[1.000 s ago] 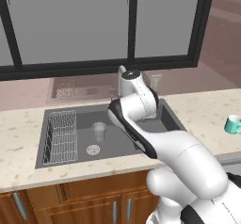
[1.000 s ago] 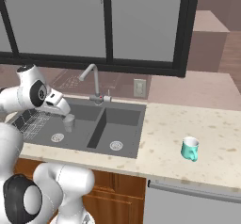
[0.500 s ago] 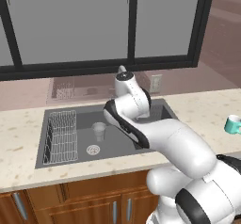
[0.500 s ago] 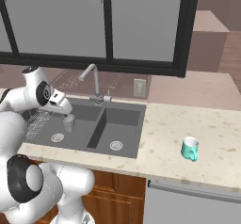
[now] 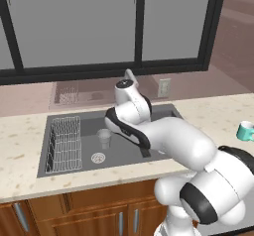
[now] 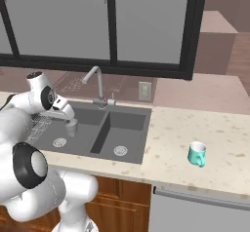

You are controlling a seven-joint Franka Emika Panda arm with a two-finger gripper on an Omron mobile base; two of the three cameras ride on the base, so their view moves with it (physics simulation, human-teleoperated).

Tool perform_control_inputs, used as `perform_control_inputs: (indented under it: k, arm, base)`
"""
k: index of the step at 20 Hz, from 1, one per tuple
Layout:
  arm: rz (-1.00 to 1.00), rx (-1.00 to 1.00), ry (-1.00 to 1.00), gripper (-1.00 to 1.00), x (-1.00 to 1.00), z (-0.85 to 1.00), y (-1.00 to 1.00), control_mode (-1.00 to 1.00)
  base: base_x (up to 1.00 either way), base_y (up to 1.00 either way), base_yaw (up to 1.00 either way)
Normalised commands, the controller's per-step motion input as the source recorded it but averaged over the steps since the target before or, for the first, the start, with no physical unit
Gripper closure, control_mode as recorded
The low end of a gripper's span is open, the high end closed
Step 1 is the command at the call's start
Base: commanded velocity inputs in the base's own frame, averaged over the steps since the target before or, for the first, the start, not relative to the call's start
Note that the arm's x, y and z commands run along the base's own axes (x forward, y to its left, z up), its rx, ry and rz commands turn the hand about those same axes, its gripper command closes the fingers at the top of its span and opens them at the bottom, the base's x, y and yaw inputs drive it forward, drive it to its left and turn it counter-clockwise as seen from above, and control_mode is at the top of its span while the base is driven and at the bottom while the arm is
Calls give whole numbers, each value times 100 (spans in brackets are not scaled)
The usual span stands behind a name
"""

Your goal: Move any existing items from the left basin to the right basin for drying. Then move the mug from the counter to the left basin of the sink for washing.

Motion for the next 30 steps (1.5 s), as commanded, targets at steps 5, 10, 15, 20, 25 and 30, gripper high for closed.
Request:
perform_control_inputs:
  k: [5, 10, 15, 20, 25, 30]
  arm:
    - [0, 0, 2, -100, 20, -26, 10, -100]
    - [0, 0, 3, -100, 24, -25, 9, -100]
    - [0, 0, 2, -100, 24, -24, 10, -100]
    - [0, 0, 0, -100, 26, -17, 7, -100]
    - [-1, 0, 0, -100, 29, -11, 7, -100]
    - [-1, 0, 0, -100, 29, -15, 10, -100]
  base:
    - [0, 0, 0]
    - [0, 0, 0]
    - [0, 0, 0]
    - [0, 0, 0]
    - [0, 0, 0]
    - [0, 0, 0]
